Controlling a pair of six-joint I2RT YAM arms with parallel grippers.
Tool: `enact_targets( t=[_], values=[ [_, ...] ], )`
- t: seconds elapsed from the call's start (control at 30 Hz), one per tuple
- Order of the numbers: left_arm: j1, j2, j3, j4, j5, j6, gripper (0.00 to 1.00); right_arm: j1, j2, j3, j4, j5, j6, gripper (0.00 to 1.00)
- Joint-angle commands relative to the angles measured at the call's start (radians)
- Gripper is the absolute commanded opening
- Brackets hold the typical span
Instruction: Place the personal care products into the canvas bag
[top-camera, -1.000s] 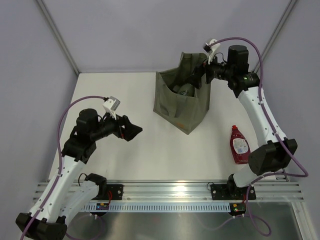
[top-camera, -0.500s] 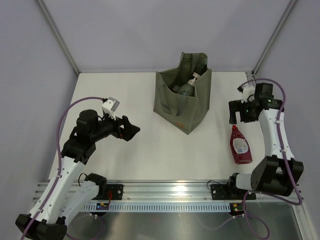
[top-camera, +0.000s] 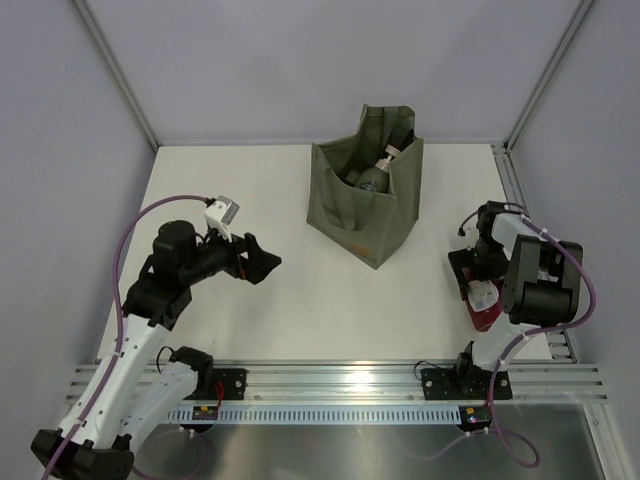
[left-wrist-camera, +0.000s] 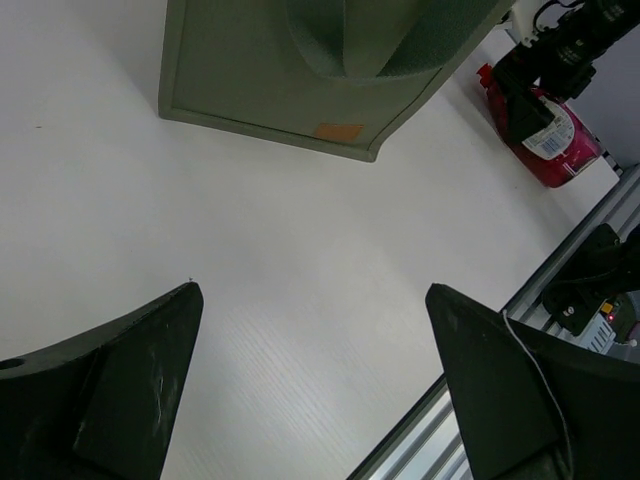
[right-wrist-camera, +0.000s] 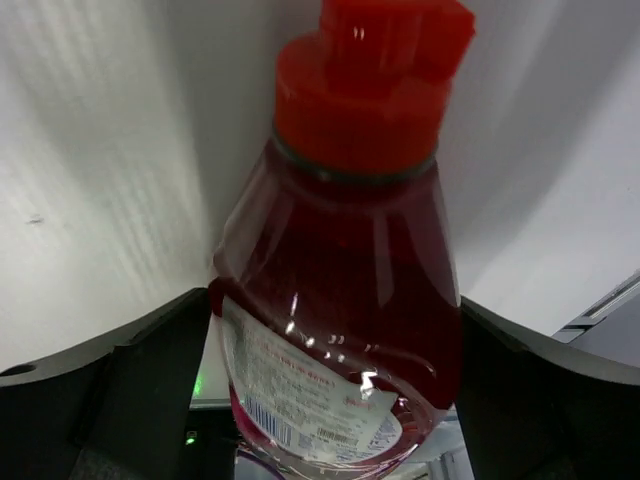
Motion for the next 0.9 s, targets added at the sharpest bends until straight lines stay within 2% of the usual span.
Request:
enact_targets(
  t=[0.0, 0.17, 0.2, 0.23, 0.27, 0.3, 0.37, 0.4, 0.43, 0.53, 0.67, 0.87],
  values=[
    [0.003, 0.004, -0.010, 0.076, 0.080, -0.019, 0.99, 0.003, 0.060, -0.017, 0.087, 0.066, -0.001, 1.00],
    [0.003, 0.016, -0.010, 0.125, 0.212, -0.044, 0.99, 0.003, 0.077, -0.014, 0.093, 0.023, -0.038, 0.99],
    [0.003, 0.018, -0.005, 0.133, 0.217, -0.045, 0.99, 0.003, 0.075, -0.015, 0.091, 0.012, -0.043, 0.95],
    [0.003, 0.018, -0.004, 0.134, 0.220, -0.050, 0.99, 0.003, 0.078, -0.017, 0.082, 0.004, -0.052, 0.87],
    [0.003, 0.024, -0.002, 0.137, 0.226, -0.053, 0.99, 0.003, 0.080, -0.017, 0.076, -0.010, -0.054, 0.63],
    [0.003, 0.026, -0.002, 0.139, 0.230, -0.055, 0.99, 0.003, 0.081, -0.018, 0.073, -0.019, -0.054, 0.50],
    [0.003, 0.033, -0.001, 0.139, 0.244, -0.064, 0.99, 0.003, 0.060, -0.035, 0.074, -0.034, -0.054, 0.31],
    [0.003, 0.039, -0.001, 0.139, 0.250, -0.071, 0.99, 0.003, 0.045, -0.041, 0.084, -0.048, -0.054, 0.15],
    [0.003, 0.041, -0.001, 0.140, 0.255, -0.076, 0.99, 0.003, 0.028, -0.052, 0.084, -0.062, -0.054, 0.09],
    [0.003, 0.055, -0.008, 0.160, 0.292, -0.096, 0.99, 0.003, -0.060, -0.046, 0.061, -0.164, -0.055, 0.00],
    [0.001, 0.078, -0.002, 0.177, 0.332, -0.119, 0.99, 0.003, -0.159, -0.004, 0.022, -0.318, -0.048, 0.00],
    [0.001, 0.090, 0.001, 0.173, 0.342, -0.125, 0.99, 0.001, -0.201, 0.049, 0.022, -0.495, -0.046, 0.00]
  ],
)
